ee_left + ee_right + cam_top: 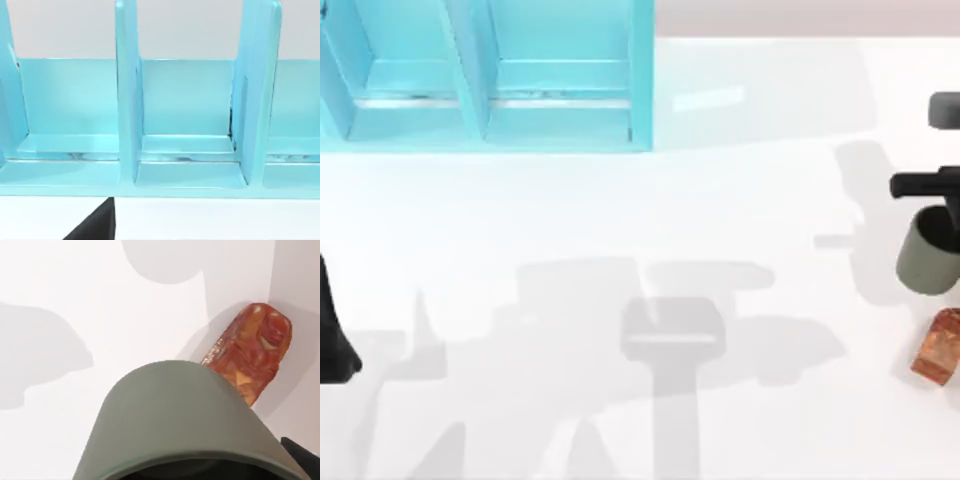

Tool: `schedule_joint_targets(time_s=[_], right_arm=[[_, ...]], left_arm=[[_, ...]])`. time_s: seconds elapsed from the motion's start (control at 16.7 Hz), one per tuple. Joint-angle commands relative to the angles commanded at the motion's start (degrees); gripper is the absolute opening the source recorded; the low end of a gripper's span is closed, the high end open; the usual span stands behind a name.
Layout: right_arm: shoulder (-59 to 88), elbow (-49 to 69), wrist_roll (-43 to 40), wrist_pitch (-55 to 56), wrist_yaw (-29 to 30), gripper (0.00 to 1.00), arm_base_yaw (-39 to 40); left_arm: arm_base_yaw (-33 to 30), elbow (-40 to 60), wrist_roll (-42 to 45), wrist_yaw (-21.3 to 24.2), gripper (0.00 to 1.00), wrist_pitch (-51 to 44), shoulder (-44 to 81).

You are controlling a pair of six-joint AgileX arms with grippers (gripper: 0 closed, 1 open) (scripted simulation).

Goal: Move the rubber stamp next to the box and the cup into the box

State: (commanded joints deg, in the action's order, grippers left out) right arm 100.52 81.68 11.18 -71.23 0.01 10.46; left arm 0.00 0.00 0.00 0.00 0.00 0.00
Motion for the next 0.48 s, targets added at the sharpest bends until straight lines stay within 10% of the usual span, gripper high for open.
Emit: schedule_joint_targets(time_s=[0.48], right_arm=[[-6.0,-6.2,-24.5,2.5,0.0,0.00,-24.3]], left_arm=[[0.0,0.0,0.0,0.0,1.00,0.0,0.0]])
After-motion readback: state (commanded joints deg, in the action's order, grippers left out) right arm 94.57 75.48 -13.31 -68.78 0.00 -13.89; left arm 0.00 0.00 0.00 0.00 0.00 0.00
